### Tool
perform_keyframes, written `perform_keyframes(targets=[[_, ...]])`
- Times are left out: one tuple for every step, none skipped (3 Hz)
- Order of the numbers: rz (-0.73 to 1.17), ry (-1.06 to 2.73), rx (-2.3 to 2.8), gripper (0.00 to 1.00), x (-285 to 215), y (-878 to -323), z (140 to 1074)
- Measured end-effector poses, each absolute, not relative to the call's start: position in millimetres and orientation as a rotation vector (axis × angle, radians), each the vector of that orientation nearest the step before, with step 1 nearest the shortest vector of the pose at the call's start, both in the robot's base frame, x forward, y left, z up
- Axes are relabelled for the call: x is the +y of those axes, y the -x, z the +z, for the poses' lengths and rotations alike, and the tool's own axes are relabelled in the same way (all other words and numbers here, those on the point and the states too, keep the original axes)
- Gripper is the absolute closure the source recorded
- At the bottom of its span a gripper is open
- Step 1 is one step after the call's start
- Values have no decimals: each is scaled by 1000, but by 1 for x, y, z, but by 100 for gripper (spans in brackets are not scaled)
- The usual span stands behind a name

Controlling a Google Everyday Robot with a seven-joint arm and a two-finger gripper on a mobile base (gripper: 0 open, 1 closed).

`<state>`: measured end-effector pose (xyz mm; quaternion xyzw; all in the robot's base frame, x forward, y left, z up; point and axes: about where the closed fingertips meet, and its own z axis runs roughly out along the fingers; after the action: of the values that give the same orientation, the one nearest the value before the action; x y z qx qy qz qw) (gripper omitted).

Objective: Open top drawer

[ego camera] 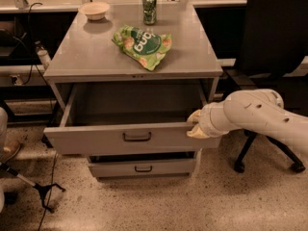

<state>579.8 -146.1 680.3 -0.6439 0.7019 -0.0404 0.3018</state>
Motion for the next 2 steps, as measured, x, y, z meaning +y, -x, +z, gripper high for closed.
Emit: perform_keyframes(targets=[[-107,1708,1861,75,-146,-580,680],[-106,1709,1861,53,-146,-580,680]])
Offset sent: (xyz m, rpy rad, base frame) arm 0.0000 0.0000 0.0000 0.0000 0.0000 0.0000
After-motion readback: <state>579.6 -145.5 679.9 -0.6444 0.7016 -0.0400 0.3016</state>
